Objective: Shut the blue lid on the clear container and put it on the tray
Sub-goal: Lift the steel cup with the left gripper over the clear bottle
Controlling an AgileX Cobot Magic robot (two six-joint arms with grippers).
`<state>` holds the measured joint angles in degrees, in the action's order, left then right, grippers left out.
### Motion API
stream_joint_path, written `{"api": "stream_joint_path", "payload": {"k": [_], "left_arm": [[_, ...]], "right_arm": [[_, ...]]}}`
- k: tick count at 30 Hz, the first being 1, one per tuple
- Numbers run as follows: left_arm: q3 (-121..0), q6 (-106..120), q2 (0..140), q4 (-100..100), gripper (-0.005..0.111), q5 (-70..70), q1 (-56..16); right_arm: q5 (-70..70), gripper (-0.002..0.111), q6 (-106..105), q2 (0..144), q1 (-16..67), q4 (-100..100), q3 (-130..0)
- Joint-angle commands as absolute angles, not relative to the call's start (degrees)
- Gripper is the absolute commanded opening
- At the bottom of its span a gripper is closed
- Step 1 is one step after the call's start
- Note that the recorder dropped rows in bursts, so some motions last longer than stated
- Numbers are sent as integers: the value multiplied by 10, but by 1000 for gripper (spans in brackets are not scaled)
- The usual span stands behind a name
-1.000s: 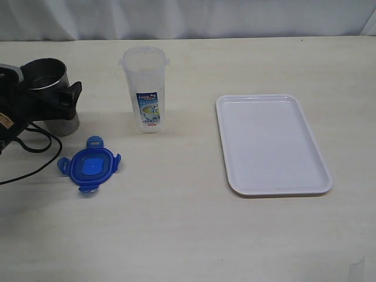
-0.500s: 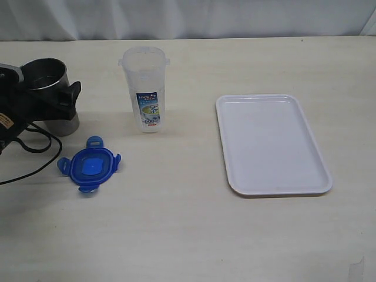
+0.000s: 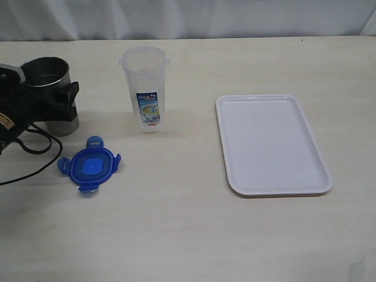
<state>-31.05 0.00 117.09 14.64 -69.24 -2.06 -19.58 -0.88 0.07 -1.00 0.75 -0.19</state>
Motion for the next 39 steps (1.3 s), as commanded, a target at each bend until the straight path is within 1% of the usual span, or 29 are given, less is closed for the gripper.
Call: {"api": "stream_joint_path", "payload": {"k": [1, 7, 16, 22, 32, 39], "left_arm": [[-316, -5, 1173, 158, 0, -700, -20], [-328, -46, 1169, 163, 0, -700, -20], [-374, -48, 1149, 199, 0, -700, -20], [-435, -80, 1148, 199, 0, -696, -20], [-548, -111, 1148, 213, 0, -572, -20], [-616, -193, 1148, 285, 0, -521, -20]], "right_arm": [[-197, 7, -9, 0, -13, 10, 0], [-197, 7, -9, 0, -13, 10, 0], [-197, 7, -9, 0, -13, 10, 0], [-197, 7, -9, 0, -13, 10, 0], [-197, 7, -9, 0, -13, 10, 0], [-197, 7, -9, 0, -13, 10, 0]]}}
